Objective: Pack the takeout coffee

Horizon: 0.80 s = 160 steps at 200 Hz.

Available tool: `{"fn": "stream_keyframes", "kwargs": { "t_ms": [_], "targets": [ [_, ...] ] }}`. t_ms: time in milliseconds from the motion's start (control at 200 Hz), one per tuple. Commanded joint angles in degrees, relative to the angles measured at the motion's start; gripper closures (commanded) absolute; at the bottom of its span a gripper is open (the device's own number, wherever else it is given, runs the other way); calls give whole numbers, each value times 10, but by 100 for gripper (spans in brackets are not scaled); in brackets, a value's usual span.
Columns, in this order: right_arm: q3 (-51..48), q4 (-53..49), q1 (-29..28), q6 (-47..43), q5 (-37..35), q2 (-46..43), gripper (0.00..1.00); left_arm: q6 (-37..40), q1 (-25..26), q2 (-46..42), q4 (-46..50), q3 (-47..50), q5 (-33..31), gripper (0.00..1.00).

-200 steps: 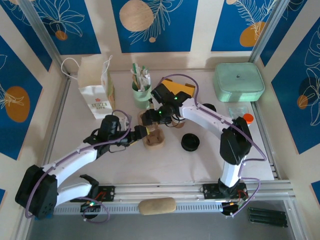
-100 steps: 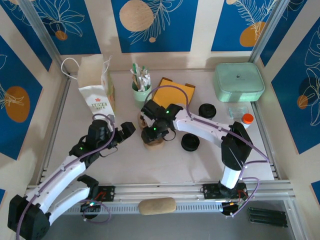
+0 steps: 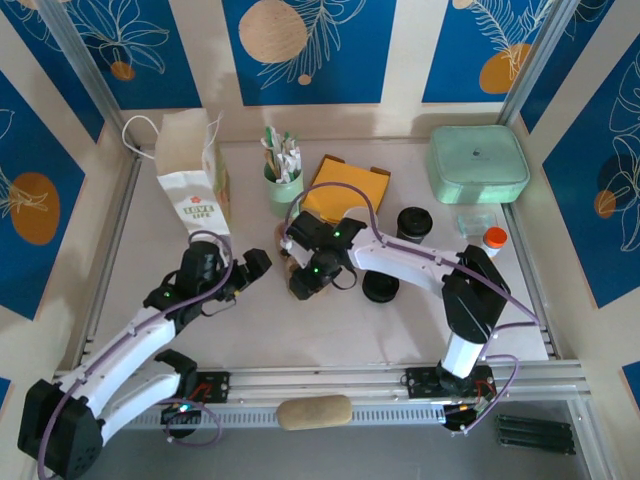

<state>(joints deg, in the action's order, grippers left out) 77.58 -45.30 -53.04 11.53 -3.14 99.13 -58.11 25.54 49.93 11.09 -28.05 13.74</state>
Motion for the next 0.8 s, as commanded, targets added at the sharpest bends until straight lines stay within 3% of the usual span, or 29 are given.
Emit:
{"fn": "stream_keyframes", "kwargs": {
  "t_ms": [0, 435, 795],
  "targets": [
    [2, 1, 13, -27, 24, -15, 55, -2, -5, 3, -18, -1, 19, 1],
    [61, -13, -17, -4, 16, 40, 52, -6, -5, 8, -24, 1, 15, 1],
    [87, -22, -20, 0, 2, 70, 56, -12, -6, 3, -26, 3, 11, 1]
  ]
}}
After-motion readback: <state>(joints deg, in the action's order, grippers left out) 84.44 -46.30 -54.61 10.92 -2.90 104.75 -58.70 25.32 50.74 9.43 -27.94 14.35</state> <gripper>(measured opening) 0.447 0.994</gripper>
